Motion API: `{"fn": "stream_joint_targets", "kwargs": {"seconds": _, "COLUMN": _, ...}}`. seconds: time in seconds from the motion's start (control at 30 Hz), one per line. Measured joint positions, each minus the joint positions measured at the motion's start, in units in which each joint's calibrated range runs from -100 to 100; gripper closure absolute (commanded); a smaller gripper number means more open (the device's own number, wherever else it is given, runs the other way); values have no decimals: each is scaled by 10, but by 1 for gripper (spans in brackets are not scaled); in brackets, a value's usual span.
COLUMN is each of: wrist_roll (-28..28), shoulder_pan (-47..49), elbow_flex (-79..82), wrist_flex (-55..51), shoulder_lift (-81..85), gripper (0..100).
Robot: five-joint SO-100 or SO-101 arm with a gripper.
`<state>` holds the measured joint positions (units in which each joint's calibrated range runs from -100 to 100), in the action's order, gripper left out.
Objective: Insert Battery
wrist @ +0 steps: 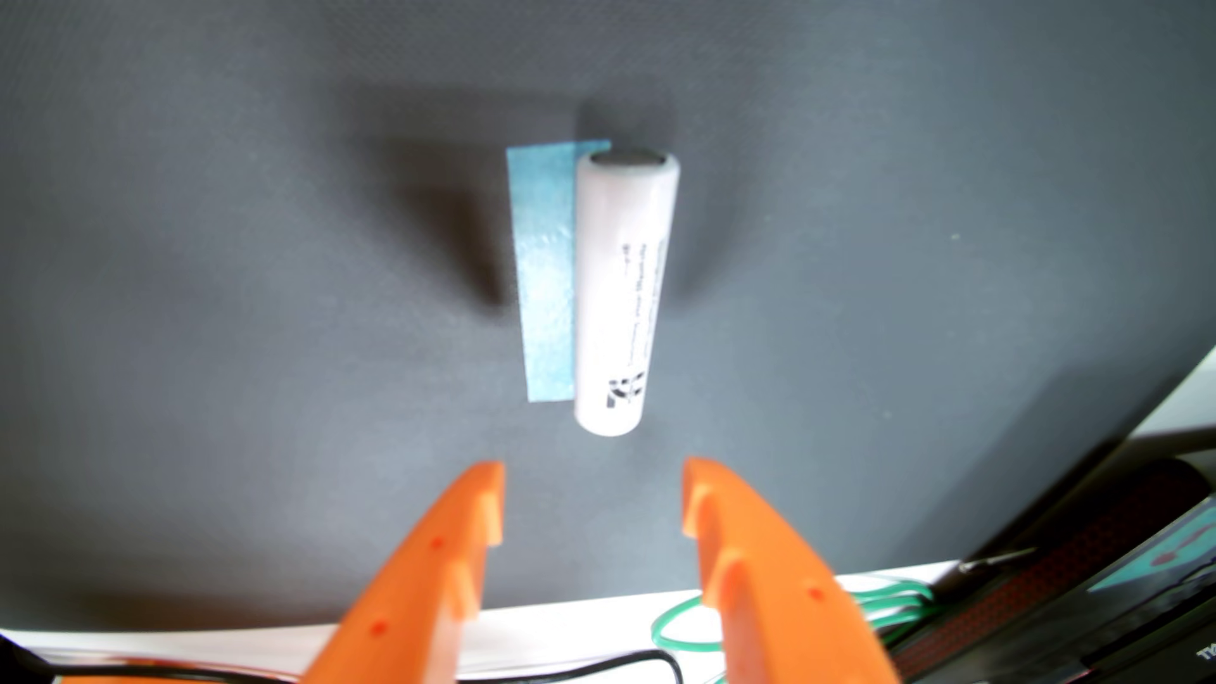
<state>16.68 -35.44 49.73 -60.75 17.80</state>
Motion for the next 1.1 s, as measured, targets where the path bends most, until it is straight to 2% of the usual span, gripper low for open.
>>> {"fn": "stream_joint_targets", "kwargs": {"seconds": 0.8, "wrist_roll": -1, "shoulder_pan": 0, "elbow_flex": 0, "wrist_flex": -3, "shoulder_lift": -2, "gripper": 83}}
{"fn": "stream_joint_targets", "kwargs": {"seconds": 1.1, "wrist_roll": -3, "shoulder_pan": 0, "elbow_flex": -5, "wrist_flex": 2, "shoulder_lift": -85, "gripper": 83}}
